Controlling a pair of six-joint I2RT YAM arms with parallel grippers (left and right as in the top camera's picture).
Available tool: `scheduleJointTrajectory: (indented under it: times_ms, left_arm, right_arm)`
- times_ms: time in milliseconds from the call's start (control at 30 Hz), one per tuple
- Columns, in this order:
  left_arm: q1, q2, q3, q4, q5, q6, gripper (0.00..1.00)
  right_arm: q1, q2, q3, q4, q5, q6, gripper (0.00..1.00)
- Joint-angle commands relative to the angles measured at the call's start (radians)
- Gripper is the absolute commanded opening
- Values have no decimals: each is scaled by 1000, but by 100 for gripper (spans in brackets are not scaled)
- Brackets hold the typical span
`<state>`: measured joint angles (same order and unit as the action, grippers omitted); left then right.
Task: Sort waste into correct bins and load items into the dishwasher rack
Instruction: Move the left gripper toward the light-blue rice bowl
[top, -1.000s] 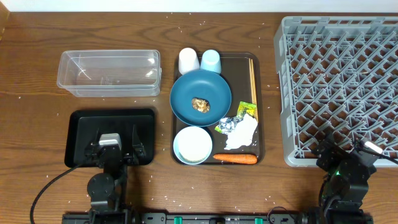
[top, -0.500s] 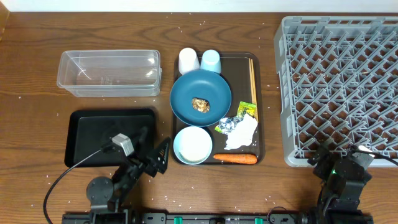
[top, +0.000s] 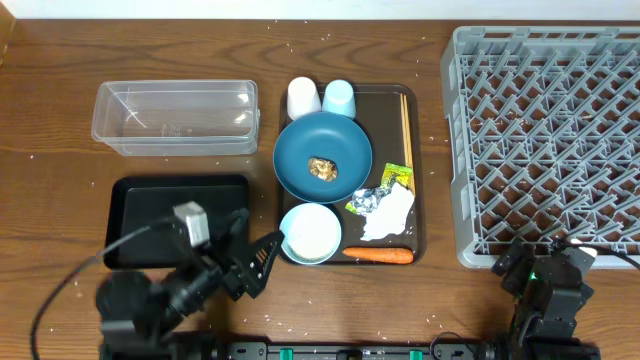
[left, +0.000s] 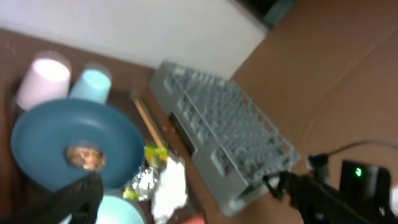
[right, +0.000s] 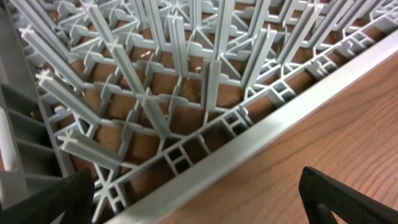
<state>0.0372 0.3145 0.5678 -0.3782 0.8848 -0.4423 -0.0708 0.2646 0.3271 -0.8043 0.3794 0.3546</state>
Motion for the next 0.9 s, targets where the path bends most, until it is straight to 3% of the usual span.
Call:
scheduleJointTrajectory:
  times_ms: [0,100,233,333,533,633,767,867]
  left_arm:
    - [-14,182,232,-180,27,192,98]
    - [-45,327,412,-405,-11,305,98]
    - [-149,488,596,-668,-197,346,98]
    - [-260,557,645,-742,-304,344,98]
    - [-542,648,648,-723,-513,272,98]
    - [-622,687,647,-673,-512,260,98]
    - [-684,741,646,-604,-502,62,98]
    - [-719,789,645,-560,-505,28,98]
  right_arm:
    - [-6,-2,11,-5,9,-12,99]
    - [-6,-2,11,-5,9,-12,99]
    - [-6,-2,11,-5,9,-11,99]
    - [-6,-2,11,-5,9,-11,99]
    - [-6,-2,11,-5,9,-12,99]
    - [-6,-2,11,-5,9,-11,99]
    - [-6,-2,11,-5,9,-11,99]
    - [-6,-2,11,-5,9,-11,99]
